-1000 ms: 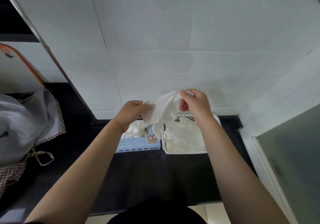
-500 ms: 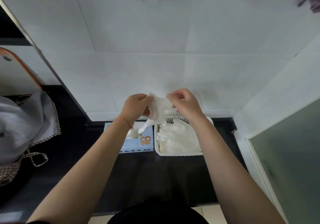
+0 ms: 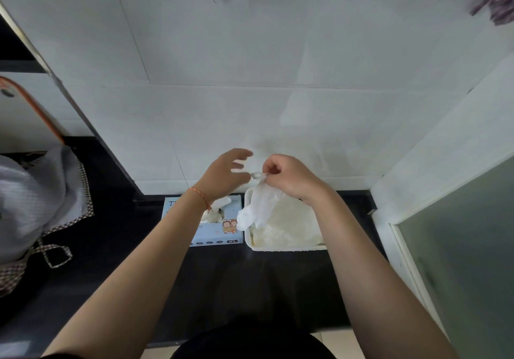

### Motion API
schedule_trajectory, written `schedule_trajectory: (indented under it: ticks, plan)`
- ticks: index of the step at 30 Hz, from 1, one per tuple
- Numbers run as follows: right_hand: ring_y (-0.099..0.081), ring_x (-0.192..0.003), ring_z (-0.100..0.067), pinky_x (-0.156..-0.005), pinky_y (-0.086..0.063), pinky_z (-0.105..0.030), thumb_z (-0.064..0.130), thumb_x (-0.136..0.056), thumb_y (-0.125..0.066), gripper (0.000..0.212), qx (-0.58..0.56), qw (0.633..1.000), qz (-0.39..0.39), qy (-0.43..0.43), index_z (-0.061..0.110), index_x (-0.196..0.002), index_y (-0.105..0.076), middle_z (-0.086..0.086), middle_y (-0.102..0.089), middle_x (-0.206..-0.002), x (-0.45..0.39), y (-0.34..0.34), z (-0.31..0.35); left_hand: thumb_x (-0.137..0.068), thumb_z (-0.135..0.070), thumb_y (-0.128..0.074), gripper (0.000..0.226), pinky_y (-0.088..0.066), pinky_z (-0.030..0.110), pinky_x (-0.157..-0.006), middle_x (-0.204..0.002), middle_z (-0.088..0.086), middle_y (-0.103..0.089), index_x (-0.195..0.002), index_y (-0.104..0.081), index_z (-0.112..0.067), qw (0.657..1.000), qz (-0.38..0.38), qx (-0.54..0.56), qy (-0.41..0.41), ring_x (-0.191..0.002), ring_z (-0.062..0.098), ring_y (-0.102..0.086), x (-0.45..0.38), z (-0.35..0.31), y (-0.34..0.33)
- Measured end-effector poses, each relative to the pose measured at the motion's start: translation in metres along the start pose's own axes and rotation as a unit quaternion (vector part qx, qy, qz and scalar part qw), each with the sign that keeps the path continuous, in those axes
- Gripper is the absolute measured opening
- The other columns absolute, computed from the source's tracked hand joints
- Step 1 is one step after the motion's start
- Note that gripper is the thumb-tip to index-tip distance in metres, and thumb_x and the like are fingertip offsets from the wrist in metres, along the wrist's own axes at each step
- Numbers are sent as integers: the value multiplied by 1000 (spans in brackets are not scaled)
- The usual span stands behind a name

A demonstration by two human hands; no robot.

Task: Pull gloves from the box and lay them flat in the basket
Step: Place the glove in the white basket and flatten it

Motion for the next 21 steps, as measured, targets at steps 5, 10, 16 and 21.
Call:
schedule_trajectory:
  ticks: [5,10,16,21]
  plan:
    - [-40,-66,-13,-55,-32,-24,15,-92,-53,8,19,1000,-17,11,16,-85,-49,6,-45,-77,3,6,6,-82,-19,-74,30,-40,25,-96,-121,-8,-61,-111,-65,-23,990,81,-119,-9,-117,11,-54,-8,12,-10]
    - [-48,-70,-11,-60,-37,-25,20,-86,-58,10,32,998,-57,-6,13,-94,-58,7,-51,-80,4,12,0,-90,-32,-66,16,-42,26,-66,-76,-5,-62,-79,-65,-21,992,10,-124,-4,-73,14,-57,-7,13,-11]
    - [-30,-57,-13,-55,-26,-30,25,-92,-55,32,-3,988,-154,19,16,-68,-36,3,-32,-63,1,11,-3,-84,-23,-74,15,-41,21,-62,-71,-5,-56,-80,-61,-16,999,44,-10,-9,-64,9,-50,0,10,-12]
    - [-24,-53,-8,-49,-21,-24,23,-93,-53,37,-6,972,-230,41,18,-66,-29,6,-27,-60,0,16,-1,-84,-25,-71,24,-36,30,-65,-67,2,-53,-67,-62,-13,997,46,-43,33,-64,17,-43,-5,34,-16]
Point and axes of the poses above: each hand's wrist, its own x-axis away from the middle knuckle, its own y-axis out of the back of the hand, z = x × y, the point moved 1 cm from there along -x, towards the middle knuckle
